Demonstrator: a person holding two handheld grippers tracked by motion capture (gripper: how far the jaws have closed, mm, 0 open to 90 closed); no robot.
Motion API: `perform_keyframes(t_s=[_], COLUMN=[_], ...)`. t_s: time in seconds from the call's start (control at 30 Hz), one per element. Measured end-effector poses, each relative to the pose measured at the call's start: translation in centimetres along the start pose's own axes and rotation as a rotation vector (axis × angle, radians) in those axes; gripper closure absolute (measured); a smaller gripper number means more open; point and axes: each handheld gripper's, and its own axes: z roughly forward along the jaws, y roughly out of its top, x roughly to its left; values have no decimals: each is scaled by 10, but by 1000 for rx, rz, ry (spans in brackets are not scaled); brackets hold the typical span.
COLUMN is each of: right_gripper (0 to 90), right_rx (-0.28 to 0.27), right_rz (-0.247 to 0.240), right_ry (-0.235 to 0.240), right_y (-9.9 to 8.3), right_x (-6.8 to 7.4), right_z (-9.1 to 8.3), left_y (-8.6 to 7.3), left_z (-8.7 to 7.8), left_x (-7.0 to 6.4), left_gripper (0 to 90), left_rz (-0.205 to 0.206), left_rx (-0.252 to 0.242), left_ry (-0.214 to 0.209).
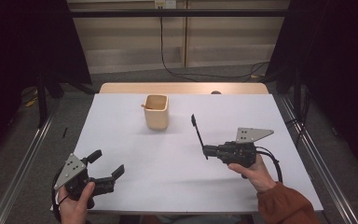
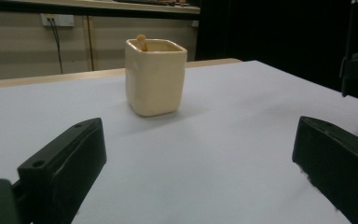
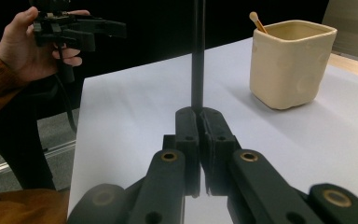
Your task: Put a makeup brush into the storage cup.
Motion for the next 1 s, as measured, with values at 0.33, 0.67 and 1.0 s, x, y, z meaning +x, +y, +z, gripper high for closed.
perform_keyframes(t_s=[0.33,0.67,1.0], right_gripper=[864,864,864], right_rx=[-1,9,8], right_rz=[-4,-8,-11], right_ry=[2,23,21], right_y=[0,-1,-1], right_x=[1,3,3], right_z=[3,8,9], left_y=[13,19,32], left_z=[11,32,47], left_x=[-13,-25,-40], left_gripper=[28,29,28], left_rz=[66,73,94], left_rx=[5,20,-1], left_ry=[-25,-77,-124])
